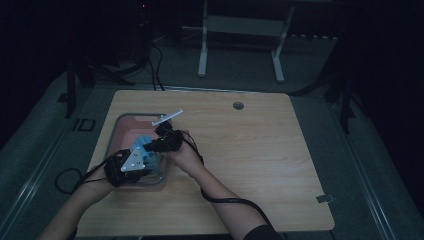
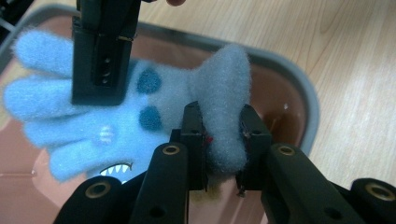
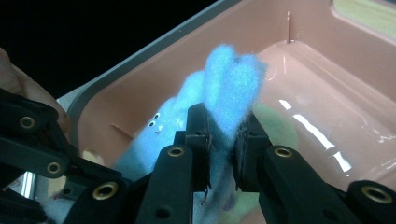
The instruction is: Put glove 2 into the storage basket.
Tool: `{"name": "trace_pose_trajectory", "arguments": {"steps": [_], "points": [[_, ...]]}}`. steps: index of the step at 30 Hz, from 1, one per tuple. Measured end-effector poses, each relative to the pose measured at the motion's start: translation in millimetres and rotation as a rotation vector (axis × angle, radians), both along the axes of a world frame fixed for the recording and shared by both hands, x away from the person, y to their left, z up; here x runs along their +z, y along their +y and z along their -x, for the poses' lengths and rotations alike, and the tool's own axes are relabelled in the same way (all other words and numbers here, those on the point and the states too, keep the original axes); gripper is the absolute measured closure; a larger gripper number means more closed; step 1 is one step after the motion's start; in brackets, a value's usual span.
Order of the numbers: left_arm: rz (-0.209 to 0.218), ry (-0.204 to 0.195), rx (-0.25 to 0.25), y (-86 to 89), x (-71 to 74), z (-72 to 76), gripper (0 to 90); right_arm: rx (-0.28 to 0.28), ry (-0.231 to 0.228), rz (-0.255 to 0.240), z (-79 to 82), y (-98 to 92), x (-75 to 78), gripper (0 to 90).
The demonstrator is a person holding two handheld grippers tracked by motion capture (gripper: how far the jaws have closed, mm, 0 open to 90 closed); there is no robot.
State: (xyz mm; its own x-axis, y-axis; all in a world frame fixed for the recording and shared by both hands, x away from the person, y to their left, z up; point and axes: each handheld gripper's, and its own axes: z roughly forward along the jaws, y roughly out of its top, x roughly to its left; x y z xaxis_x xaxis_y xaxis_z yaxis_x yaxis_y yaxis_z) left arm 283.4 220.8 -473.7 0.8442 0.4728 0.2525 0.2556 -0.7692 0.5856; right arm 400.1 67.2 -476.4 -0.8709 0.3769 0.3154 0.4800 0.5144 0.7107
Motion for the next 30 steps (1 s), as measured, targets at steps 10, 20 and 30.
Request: {"name": "trace_pose_trajectory", "arguments": {"steps": [10,20,30], "points": [[-0.033,0.070,0.019,0.4,-17.0,-11.7,76.2,-0.024,0.000,0.085,-4.9,10.7,-18.2,78.3],[-0.038,0.107,0.051,-2.1,-17.3,-15.8,58.8,-0.025,0.004,0.102,-8.2,13.0,-18.6,66.5],[0.109,0.054,0.165,4.4,5.0,-11.1,14.6,-0.060,-0.041,0.049,-11.1,-0.8,3.2,34.4]]}}
